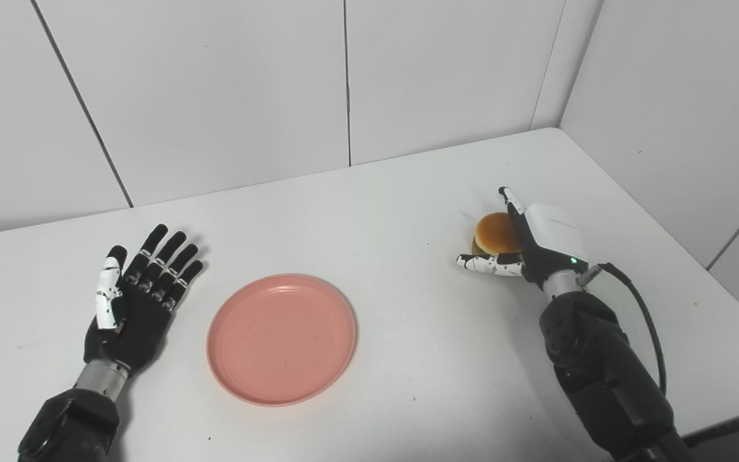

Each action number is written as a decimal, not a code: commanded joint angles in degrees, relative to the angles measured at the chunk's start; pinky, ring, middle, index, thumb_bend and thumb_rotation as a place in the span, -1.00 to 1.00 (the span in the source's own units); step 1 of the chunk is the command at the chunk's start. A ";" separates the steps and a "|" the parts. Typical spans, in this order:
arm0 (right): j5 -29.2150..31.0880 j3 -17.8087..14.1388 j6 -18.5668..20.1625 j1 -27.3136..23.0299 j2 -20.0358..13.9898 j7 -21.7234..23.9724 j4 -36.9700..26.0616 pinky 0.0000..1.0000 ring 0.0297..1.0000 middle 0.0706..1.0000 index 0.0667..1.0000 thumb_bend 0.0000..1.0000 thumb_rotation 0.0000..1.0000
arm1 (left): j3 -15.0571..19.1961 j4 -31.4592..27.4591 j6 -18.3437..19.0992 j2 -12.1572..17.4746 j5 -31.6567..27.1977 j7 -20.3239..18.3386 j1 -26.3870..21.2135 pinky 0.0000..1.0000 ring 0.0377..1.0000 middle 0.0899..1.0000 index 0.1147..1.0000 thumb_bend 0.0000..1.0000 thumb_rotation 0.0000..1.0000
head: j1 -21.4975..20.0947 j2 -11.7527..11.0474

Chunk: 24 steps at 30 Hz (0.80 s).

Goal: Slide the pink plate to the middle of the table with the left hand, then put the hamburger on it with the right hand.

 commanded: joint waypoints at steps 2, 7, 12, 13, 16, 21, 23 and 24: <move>-1.39 -0.88 0.38 -1.75 -1.62 -1.11 -0.20 0.48 0.70 0.78 0.86 0.86 0.10 | -0.44 2.41 4.57 0.78 1.97 2.69 3.62 0.85 0.80 0.82 0.82 -0.22 1.00 | 0.17 0.03; -1.76 -1.34 0.36 -2.08 -1.44 -2.56 1.04 0.34 0.58 0.69 0.77 0.76 -0.03 | -0.45 2.55 4.51 0.72 1.82 2.38 3.61 0.86 0.81 0.82 0.83 -0.22 1.00 | 0.24 0.11; 2.79 -3.24 -1.86 -2.28 -0.73 -6.31 2.68 -0.30 -0.13 0.01 0.16 0.40 -0.46 | -0.35 2.25 4.85 0.51 1.59 2.50 3.65 0.86 0.81 0.81 0.82 -0.20 1.00 | 0.39 0.22; 3.54 -3.32 -2.20 -2.25 -0.73 -6.79 2.92 -0.37 -0.21 -0.08 0.08 0.33 -0.54 | -0.37 2.25 4.81 0.50 1.65 2.53 3.64 0.86 0.80 0.81 0.82 -0.20 1.00 | 0.39 0.22; 5.01 -2.91 -2.04 -2.23 -0.88 -7.75 3.22 -0.46 -0.31 -0.18 -0.05 0.14 -0.67 | -0.39 2.18 4.80 0.48 1.68 2.52 3.68 0.86 0.80 0.81 0.82 -0.20 1.00 | 0.39 0.22; 6.26 -2.20 -1.56 -2.32 -1.26 -8.53 3.42 -0.45 -0.31 -0.19 -0.10 0.01 -0.72 | -0.47 2.88 4.20 0.51 1.65 1.82 3.49 0.86 0.81 0.82 0.83 -0.19 1.00 | 0.89 0.38; 6.59 -2.06 -1.64 -2.39 -1.37 -8.88 3.55 -0.45 -0.31 -0.19 -0.10 0.00 -0.72 | -0.43 2.83 4.35 0.44 1.65 2.03 3.47 0.86 0.81 0.82 0.82 -0.19 1.00 | 1.08 0.35; 6.71 -2.00 -1.70 -2.41 -1.44 -9.08 3.65 -0.45 -0.30 -0.19 -0.10 0.00 -0.72 | -0.38 2.81 4.49 0.39 1.61 2.16 3.46 0.86 0.80 0.81 0.82 -0.19 1.00 | 1.08 0.35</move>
